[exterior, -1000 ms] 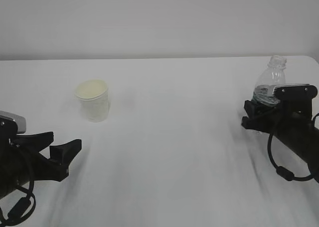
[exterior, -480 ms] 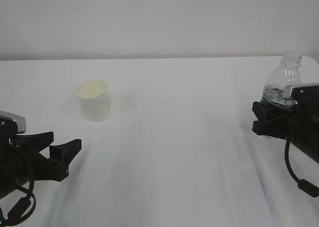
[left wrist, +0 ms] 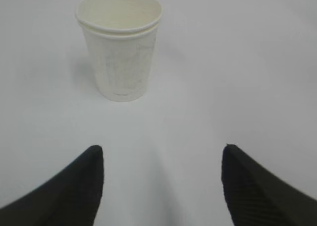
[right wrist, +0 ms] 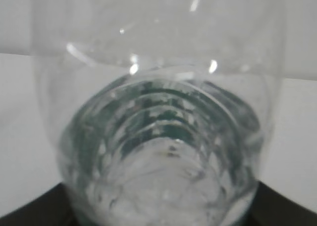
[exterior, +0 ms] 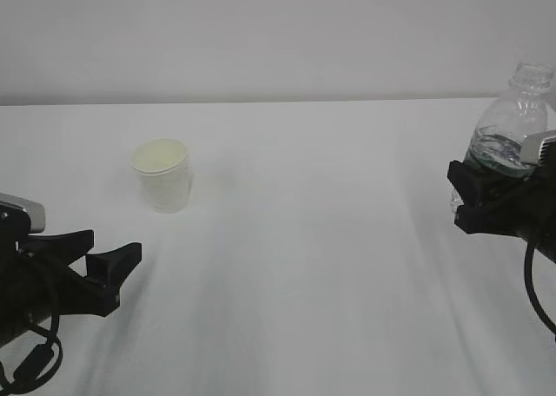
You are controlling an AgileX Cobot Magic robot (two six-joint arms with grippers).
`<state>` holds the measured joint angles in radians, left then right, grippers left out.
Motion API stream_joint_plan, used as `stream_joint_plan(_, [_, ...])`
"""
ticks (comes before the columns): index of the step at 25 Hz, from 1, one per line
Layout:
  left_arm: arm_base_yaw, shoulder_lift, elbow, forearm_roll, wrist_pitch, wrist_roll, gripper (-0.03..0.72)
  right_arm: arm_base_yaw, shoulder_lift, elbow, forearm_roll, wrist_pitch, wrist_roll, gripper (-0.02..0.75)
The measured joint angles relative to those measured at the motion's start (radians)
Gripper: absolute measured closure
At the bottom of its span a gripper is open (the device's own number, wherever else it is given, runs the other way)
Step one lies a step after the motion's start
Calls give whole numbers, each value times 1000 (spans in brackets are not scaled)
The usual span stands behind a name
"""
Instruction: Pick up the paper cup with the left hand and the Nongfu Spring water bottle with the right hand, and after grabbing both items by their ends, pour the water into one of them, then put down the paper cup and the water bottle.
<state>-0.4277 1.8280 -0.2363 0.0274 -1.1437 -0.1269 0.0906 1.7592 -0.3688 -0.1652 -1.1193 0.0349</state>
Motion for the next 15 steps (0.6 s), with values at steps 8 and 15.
stream_joint_plan(8, [0,0,0,8,0,0,164,0,-89,94,-41,0,-2,332])
stream_joint_plan(15, [0,0,0,11,0,0,165,0,-156,162,-45,0,-2,333])
